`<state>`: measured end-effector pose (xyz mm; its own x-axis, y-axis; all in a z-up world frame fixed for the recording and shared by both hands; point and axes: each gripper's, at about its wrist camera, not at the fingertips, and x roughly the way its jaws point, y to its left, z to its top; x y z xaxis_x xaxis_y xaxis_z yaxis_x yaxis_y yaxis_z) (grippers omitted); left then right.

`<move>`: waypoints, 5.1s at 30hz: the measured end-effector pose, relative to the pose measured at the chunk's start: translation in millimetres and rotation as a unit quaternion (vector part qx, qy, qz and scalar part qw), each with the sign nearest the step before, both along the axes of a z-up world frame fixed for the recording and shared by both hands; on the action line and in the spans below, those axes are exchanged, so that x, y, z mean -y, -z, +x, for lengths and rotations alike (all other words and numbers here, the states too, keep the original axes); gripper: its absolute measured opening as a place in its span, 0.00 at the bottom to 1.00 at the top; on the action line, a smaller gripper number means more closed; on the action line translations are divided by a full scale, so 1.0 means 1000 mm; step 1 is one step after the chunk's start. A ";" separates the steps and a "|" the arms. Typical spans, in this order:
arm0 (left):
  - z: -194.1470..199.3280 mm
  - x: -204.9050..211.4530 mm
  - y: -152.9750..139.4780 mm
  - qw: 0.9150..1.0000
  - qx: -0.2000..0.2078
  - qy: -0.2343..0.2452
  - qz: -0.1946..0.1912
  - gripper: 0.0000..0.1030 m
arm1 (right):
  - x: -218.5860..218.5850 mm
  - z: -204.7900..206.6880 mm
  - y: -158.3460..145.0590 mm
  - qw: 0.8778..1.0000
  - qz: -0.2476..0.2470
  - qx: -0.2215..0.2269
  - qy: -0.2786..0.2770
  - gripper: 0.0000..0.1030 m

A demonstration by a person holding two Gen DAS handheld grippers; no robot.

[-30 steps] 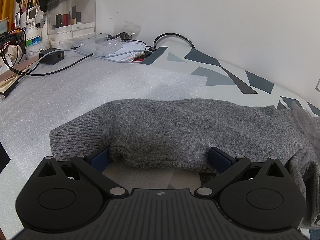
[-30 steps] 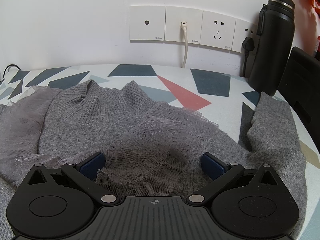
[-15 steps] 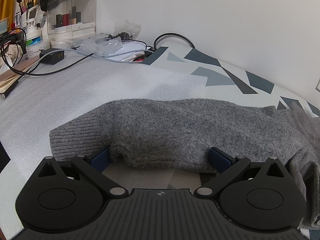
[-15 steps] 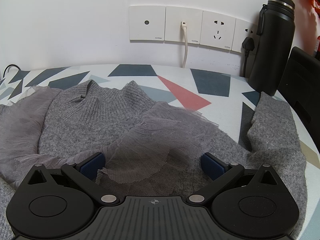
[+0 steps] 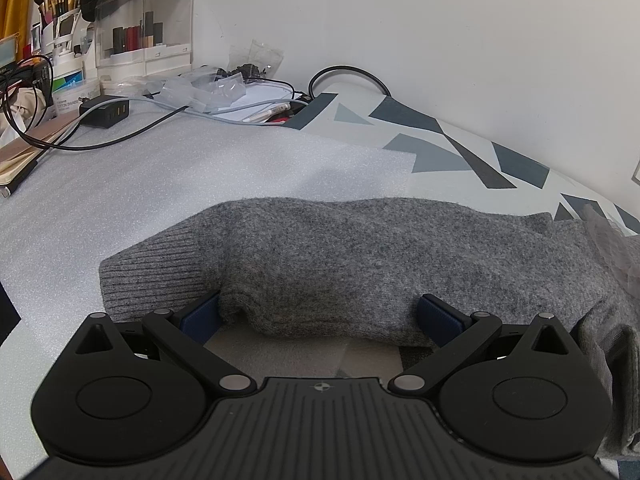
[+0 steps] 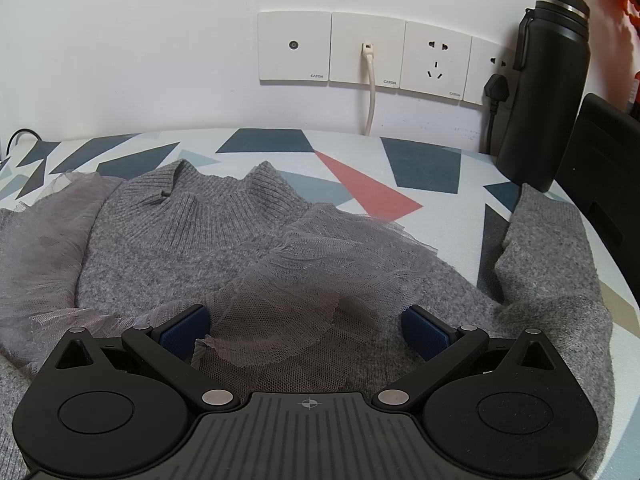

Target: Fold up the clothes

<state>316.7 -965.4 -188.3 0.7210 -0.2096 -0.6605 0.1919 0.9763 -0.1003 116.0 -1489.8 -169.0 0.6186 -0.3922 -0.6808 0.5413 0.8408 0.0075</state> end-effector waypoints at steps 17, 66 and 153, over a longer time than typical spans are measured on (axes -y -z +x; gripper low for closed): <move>0.001 0.000 -0.002 1.000 -0.003 -0.001 0.001 1.00 | 0.001 -0.001 0.000 1.000 0.000 0.000 0.000 0.99; 0.020 -0.047 -0.012 0.979 -0.050 -0.029 -0.197 0.45 | 0.003 -0.002 0.001 1.000 0.002 0.002 0.000 0.99; 0.025 -0.062 0.017 0.911 0.079 0.064 -0.400 0.05 | -0.117 0.108 -0.027 0.998 0.017 0.003 -0.067 0.99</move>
<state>341.6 -903.1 -204.9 0.7296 -0.6675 -0.1487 0.3732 0.5708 -0.7314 224.4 -1373.3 -141.9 0.6684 -0.2827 -0.6880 0.4244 0.9045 0.0407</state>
